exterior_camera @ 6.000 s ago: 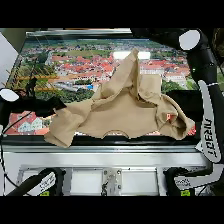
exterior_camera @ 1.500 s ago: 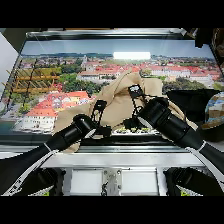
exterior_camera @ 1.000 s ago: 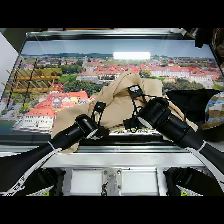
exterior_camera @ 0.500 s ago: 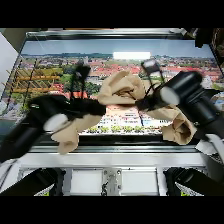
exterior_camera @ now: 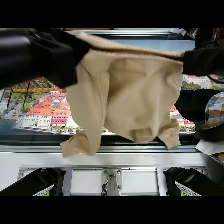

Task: Fold the clothes and pants, and hang the long-sleeved shirts on hangers.

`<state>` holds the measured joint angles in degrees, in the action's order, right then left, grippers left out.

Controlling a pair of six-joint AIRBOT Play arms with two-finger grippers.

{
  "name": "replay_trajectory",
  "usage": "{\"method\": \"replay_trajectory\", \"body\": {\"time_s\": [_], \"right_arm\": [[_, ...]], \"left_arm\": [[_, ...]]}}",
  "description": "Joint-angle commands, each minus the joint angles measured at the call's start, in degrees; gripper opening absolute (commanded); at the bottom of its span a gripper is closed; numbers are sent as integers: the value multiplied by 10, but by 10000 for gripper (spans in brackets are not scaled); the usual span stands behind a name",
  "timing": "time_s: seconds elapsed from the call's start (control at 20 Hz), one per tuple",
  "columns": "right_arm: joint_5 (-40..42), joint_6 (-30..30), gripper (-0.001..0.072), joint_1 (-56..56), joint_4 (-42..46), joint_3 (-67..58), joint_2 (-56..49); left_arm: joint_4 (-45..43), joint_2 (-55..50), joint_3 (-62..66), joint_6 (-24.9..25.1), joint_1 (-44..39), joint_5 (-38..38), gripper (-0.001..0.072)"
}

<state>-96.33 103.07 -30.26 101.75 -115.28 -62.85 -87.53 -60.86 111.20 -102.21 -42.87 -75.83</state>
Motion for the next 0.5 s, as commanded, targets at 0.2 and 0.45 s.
{"method": "replay_trajectory", "body": {"time_s": [0.2, 0.45], "right_arm": [[-90, 33, 19, -1, -62, 284, 40], [-46, 88, 19, -44, -87, 467, 80]], "left_arm": [[21, -42, -285, 6, -2, -109, 17], [202, -42, -491, 17, -2, 5, 18]]}}
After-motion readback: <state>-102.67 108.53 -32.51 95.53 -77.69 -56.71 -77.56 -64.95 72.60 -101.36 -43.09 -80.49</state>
